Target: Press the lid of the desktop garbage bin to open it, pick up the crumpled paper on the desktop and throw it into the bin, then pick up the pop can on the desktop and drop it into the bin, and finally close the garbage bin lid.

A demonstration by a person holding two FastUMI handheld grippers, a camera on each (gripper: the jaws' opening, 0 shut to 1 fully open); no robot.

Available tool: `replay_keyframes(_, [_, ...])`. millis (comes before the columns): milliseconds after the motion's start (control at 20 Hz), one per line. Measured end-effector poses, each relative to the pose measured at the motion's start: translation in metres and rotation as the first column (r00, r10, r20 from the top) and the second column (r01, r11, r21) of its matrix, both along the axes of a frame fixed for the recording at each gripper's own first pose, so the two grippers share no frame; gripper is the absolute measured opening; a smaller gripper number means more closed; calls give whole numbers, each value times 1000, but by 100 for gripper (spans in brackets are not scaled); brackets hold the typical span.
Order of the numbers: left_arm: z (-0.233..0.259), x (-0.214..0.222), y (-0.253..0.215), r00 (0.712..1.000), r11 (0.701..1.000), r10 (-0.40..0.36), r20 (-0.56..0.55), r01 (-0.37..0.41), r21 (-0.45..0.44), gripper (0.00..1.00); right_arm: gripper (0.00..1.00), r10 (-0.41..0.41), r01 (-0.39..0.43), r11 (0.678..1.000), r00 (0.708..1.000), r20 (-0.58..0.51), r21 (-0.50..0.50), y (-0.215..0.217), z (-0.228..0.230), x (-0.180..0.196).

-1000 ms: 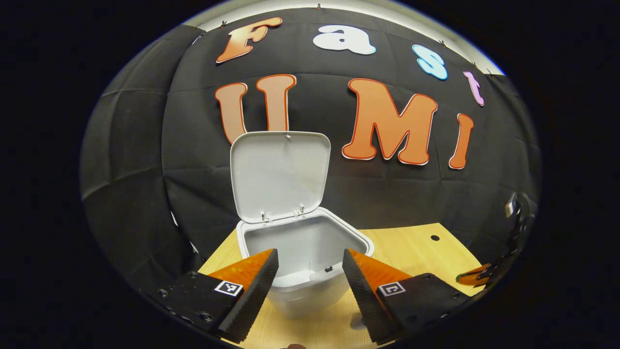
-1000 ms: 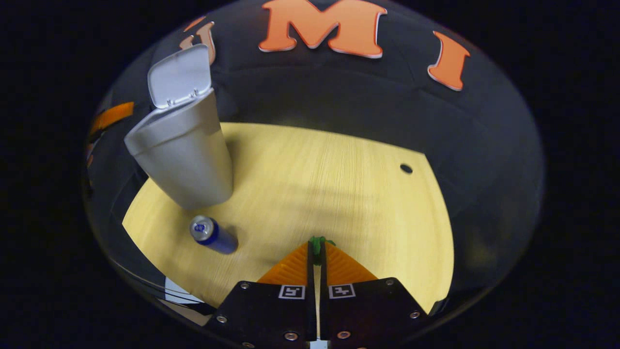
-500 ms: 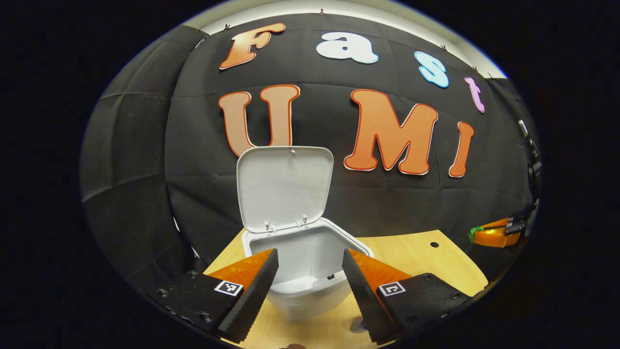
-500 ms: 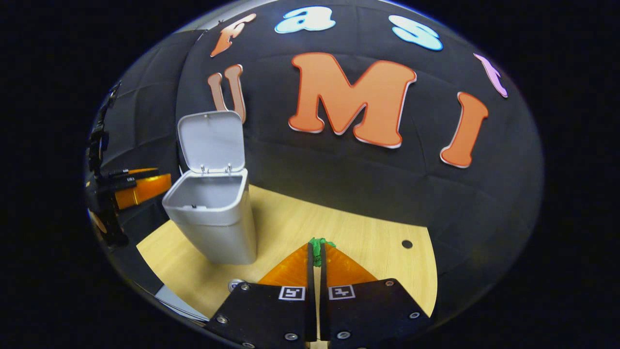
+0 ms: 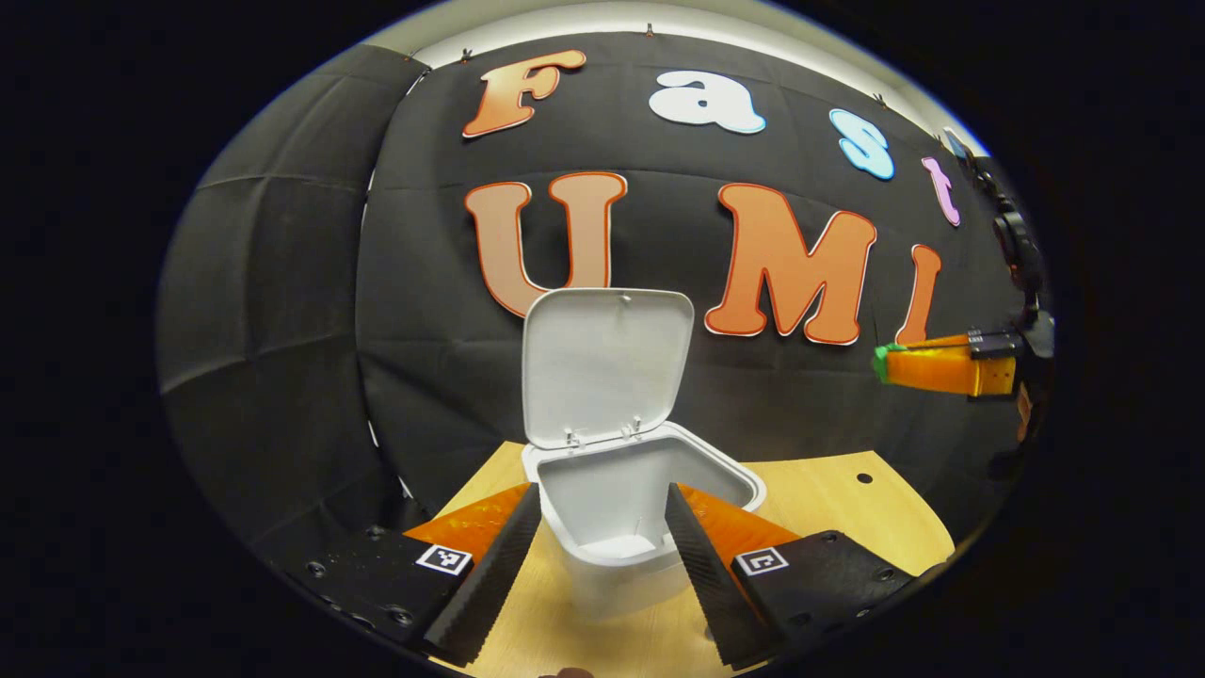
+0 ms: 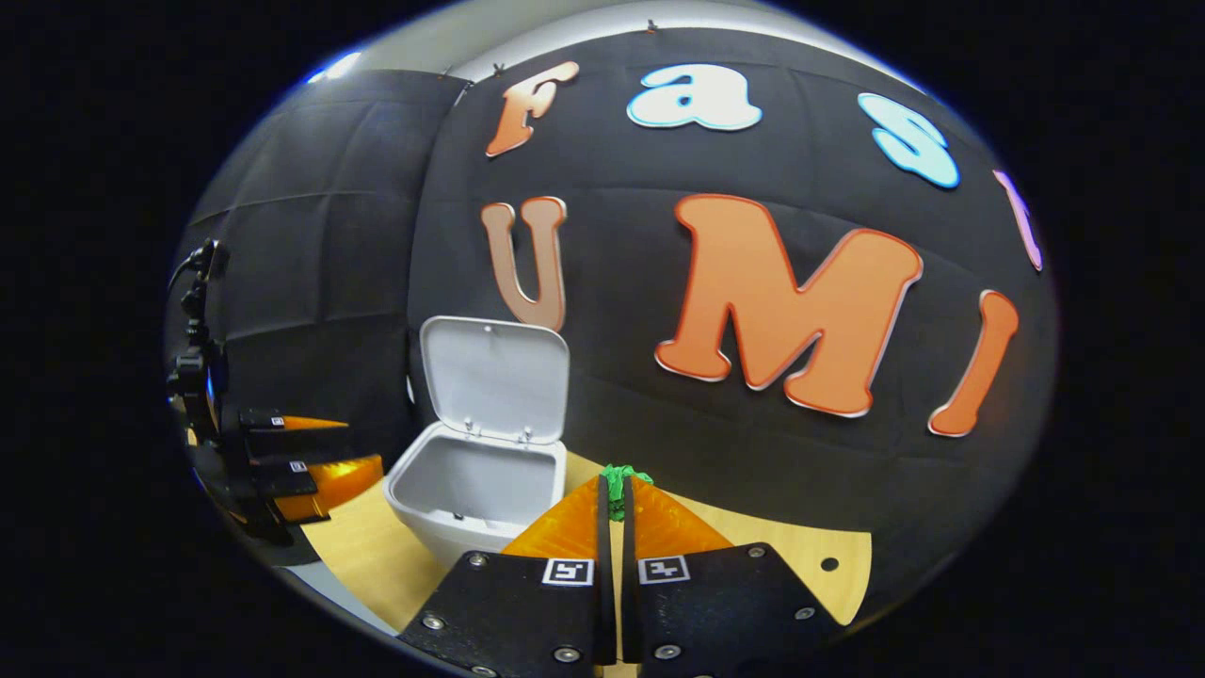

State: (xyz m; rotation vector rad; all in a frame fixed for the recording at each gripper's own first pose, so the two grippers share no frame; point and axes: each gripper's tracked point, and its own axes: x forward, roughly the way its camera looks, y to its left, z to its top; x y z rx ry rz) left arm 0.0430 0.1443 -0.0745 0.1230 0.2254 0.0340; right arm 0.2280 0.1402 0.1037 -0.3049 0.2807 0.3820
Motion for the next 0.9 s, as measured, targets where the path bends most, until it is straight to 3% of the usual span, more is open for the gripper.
replay_keyframes(400, [-3,-28,58,996,996,89,-6,-89,5,86,2,142,-141,990,988,-64,30,106,-31,28])
replay_keyframes(700, [-12,-49,97,988,988,155,-27,-155,0,86,2,150,-143,989,968,-199,49,152,-90,43])
replay_keyframes(900, [-14,-57,109,985,986,168,-31,-168,-2,86,3,112,-107,994,959,-260,31,159,-126,54])
